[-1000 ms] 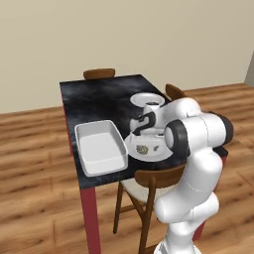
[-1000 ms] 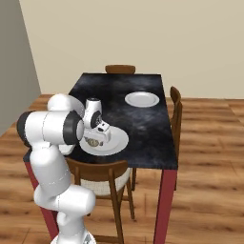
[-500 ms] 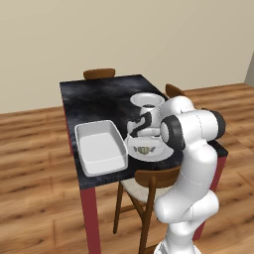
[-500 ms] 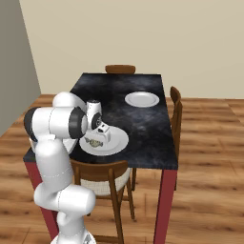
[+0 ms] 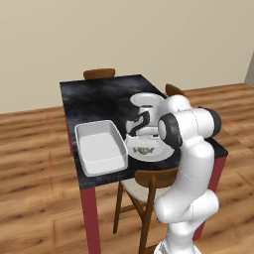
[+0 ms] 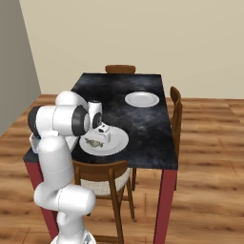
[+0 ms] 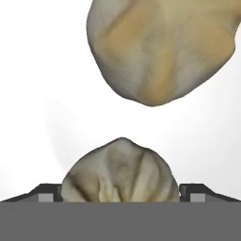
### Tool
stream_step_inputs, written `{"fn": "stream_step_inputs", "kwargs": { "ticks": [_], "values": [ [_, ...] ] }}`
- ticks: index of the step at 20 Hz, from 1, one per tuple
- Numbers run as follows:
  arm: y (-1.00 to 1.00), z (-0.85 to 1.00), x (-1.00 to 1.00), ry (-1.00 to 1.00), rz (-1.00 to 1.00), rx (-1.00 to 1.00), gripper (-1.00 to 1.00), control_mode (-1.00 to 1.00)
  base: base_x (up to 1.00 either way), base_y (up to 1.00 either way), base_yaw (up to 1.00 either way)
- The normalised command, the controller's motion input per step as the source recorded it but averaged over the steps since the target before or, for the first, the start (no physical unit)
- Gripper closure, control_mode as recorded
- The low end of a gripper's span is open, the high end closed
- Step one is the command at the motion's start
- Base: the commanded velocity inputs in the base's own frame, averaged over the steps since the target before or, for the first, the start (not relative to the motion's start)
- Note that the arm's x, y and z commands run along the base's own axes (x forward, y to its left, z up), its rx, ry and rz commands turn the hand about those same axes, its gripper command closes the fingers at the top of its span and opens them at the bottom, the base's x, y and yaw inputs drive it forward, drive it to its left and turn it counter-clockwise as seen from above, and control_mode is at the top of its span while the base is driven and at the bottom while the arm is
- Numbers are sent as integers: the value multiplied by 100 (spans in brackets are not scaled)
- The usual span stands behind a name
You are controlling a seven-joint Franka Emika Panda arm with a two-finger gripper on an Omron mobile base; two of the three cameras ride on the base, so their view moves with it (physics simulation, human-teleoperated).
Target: Place two dumplings into each of the tupperware containers and then place the containers in the fridge.
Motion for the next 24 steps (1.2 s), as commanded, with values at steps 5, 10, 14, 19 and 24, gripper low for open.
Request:
{"fn": "stream_step_inputs", "kwargs": {
  "ticks": [5, 10, 14, 19, 24],
  "values": [
    [0, 0, 0, 2, 0, 0, 100, -100, 0, 0, 0],
    [0, 20, 0, 1, 0, 0, 100, -100, 0, 0, 0],
    [4, 59, 0, 1, 0, 0, 100, -100, 0, 0, 0],
    [56, 68, -19, 0, 0, -4, 100, -100, 0, 0, 0],
    [83, 46, -13, 0, 0, -3, 100, -100, 0, 0, 0]
  ]
}}
